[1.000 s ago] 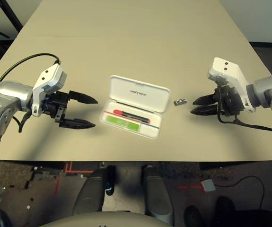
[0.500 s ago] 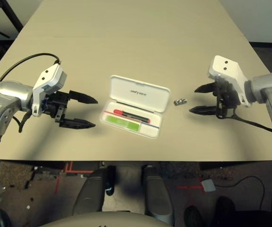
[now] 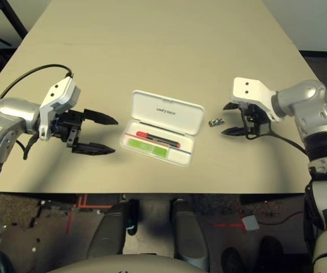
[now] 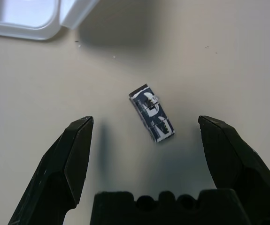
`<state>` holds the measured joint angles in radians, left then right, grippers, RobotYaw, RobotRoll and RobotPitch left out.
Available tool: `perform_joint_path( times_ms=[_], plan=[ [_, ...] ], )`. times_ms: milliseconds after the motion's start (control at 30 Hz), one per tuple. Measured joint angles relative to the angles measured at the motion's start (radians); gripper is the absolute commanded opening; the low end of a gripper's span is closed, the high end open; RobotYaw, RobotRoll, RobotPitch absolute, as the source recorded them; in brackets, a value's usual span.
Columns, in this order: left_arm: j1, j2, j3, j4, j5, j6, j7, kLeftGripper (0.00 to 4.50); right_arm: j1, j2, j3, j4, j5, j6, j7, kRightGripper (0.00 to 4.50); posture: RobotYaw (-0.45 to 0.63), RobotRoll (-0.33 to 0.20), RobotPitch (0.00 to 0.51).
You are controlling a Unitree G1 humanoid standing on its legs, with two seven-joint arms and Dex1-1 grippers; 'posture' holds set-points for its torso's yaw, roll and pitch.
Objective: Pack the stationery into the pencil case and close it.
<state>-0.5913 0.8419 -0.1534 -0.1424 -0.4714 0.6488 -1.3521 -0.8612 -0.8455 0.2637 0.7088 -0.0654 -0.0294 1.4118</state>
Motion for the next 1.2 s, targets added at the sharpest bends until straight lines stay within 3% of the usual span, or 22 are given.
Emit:
perform_joint_path(
  times_ms=[400,533,767,833,1200],
  plan=[
    [0.021,0.001,0.021,-0.036,-0.017,0.02,0.017,4.5,-0.041,0.059,0.005,0.162,-0.057,-0.002,0.025,4.46,0.18,0.0,0.191],
    [0.021,0.001,0.022,-0.036,-0.017,0.021,0.021,4.5,-0.042,0.063,0.003,0.172,-0.057,-0.002,0.024,3.55,0.18,0.0,0.19],
    [0.021,0.001,0.022,-0.036,-0.017,0.021,0.022,4.5,-0.043,0.066,-0.002,0.174,-0.057,0.016,0.025,0.8,0.18,0.0,0.19],
    [0.021,0.001,0.022,-0.036,-0.017,0.02,0.022,4.5,-0.043,0.067,-0.003,0.174,-0.056,0.019,0.026,0.26,0.18,0.0,0.19],
    [0.021,0.001,0.022,-0.036,-0.017,0.013,0.023,4.5,-0.038,0.07,-0.007,0.149,-0.048,0.055,0.07,0.26,0.18,0.0,0.187]
  ],
)
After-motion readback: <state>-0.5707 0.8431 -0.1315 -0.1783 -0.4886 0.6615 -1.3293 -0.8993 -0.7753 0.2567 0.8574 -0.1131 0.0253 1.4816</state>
